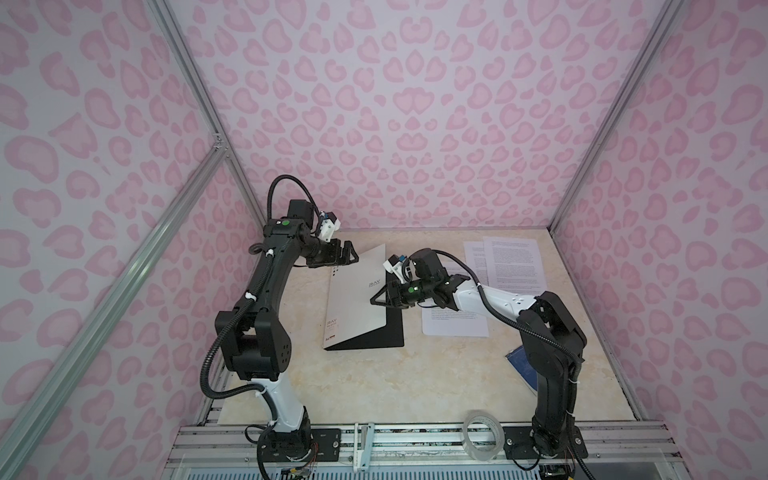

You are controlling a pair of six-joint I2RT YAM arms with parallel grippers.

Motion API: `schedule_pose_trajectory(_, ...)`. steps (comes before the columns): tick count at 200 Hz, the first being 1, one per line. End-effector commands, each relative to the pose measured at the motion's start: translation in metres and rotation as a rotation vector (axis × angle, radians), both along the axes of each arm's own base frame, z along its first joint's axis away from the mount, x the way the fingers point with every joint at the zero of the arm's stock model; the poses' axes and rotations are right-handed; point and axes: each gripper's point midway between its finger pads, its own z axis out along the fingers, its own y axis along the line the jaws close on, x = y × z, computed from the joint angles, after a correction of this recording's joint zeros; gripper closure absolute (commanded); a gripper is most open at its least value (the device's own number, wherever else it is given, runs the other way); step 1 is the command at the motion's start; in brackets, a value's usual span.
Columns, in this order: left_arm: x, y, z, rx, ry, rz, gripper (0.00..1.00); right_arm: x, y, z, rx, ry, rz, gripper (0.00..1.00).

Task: Put the files into the folder
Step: 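Lift the folder cover with the left gripper while the right holds the folder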

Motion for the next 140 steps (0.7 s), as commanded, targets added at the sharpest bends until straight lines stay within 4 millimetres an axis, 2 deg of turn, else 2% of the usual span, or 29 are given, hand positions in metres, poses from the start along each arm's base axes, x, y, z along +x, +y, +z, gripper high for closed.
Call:
schedule_pose_trajectory(1, 0.0, -0.001, 0.005, -0.018, 0.022, 0.023, 0.03, 0.004, 0.013, 0.018, 0.066, -0.034, -0.011, 0.51)
schedule_pose_trajectory(42, 0.009, -0.004, 0.017, -0.045, 0.023, 0.054, 0.03, 0.003, 0.032, 0.044, 0.157, -0.056, -0.019, 0.5)
schedule_pose_trajectory(80, 0.013, -0.001, 0.014, -0.027, 0.035, 0.081, 0.03, 0.007, 0.048, 0.069, 0.266, -0.074, -0.066, 0.5)
schedule_pose_trajectory(116, 0.012, 0.001, 0.009, -0.005, 0.045, 0.082, 0.03, 0.005, 0.067, 0.077, 0.326, -0.075, -0.057, 0.5)
schedule_pose_trajectory(139, 0.011, 0.005, 0.005, 0.045, 0.046, 0.095, 0.03, 0.004, 0.076, 0.073, 0.343, -0.05, -0.052, 0.5)
schedule_pose_trajectory(140, 0.011, 0.005, 0.005, 0.047, 0.046, 0.095, 0.03, 0.005, 0.078, 0.08, 0.357, -0.059, -0.052, 0.5)
